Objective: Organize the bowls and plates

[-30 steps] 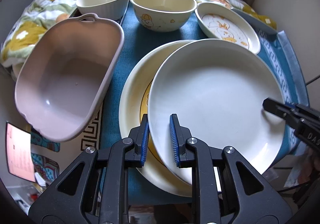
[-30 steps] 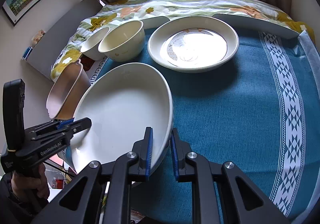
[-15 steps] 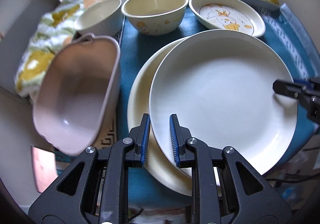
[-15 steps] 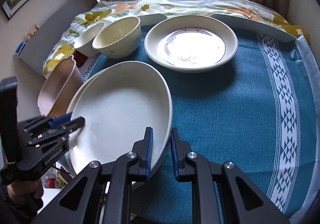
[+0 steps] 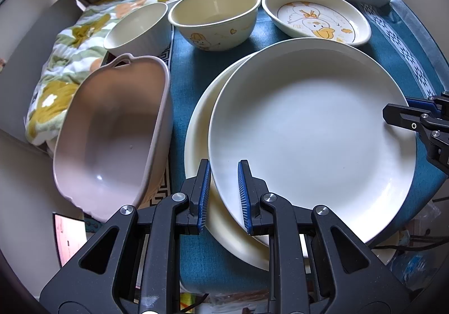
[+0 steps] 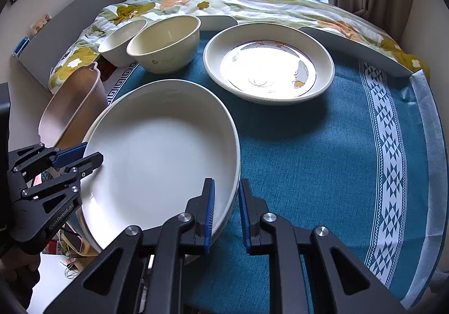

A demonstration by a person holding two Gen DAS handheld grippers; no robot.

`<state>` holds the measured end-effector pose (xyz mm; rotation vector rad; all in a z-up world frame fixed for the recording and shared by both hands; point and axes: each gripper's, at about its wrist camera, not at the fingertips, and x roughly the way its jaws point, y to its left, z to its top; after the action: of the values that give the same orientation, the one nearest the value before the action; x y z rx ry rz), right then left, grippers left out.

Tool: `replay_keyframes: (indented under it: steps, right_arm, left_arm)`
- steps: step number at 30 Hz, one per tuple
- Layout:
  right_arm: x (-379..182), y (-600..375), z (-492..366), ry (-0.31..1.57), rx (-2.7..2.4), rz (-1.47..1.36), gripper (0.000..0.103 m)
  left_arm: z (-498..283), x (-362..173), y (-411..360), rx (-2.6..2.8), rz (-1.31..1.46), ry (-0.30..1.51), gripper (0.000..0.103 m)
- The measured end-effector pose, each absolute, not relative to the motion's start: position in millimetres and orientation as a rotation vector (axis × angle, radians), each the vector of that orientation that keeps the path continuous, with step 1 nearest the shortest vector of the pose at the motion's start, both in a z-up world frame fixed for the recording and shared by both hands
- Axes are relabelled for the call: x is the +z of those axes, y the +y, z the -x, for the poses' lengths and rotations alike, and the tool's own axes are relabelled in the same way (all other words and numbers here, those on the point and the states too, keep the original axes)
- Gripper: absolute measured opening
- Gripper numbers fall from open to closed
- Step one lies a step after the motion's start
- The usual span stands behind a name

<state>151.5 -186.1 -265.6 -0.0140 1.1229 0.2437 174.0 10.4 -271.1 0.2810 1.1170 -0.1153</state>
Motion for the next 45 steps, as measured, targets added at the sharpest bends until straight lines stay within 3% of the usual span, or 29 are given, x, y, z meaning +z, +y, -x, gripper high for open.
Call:
replay_keyframes:
  steps: [29,36,37,38,39,40,41,43,45]
  right_arm:
    - [-271.3,-182.0,-145.4,1.122,0.205,-0.002,0.016]
    - [-237.2,-201.7,-139.2,1.074,0.218,-0.076,0.016]
    - [-229.6,-206.7,-139.1,1.065,0.232,-0.094,0.016]
    - [-222.9,-211.5,-139.3,1.058,0.246,-0.116,0.016]
    - [-215.4,-218.1,-140.2,1.046,0.265,-0.148,0.016]
    - [-208.3,-225.6,-141.5,1.032,0.282,-0.179,0.016]
    - [-203.4,-230.4,-142.8,1.022,0.287,-0.197,0.016]
    - [-190.8,-245.8,-148.7,0.996,0.273,-0.223,0.032]
    - [-183.2,-262.1,-158.7,0.988,0.264,-0.239,0.103]
  left_arm:
    - [-164.9,-263.7,10.6,-0.088,-0.337,1.082,0.018]
    - [-164.8,-213.2,14.3,-0.120,-0.227,1.024,0.018]
    - [-167.4,-198.2,15.9,-0.135,-0.179,1.001,0.020]
    - [-169.8,-188.6,16.4,-0.145,-0.147,0.987,0.035]
    - [-173.4,-176.6,17.3,-0.160,-0.105,0.964,0.070]
    - [-176.3,-167.8,17.6,-0.163,-0.079,0.941,0.091]
    - [-178.0,-156.8,17.4,-0.164,-0.050,0.899,0.102]
    - [-184.1,-141.0,12.5,-0.199,-0.003,0.848,0.103]
    - [-197.7,-137.0,5.1,-0.222,0.024,0.866,0.103]
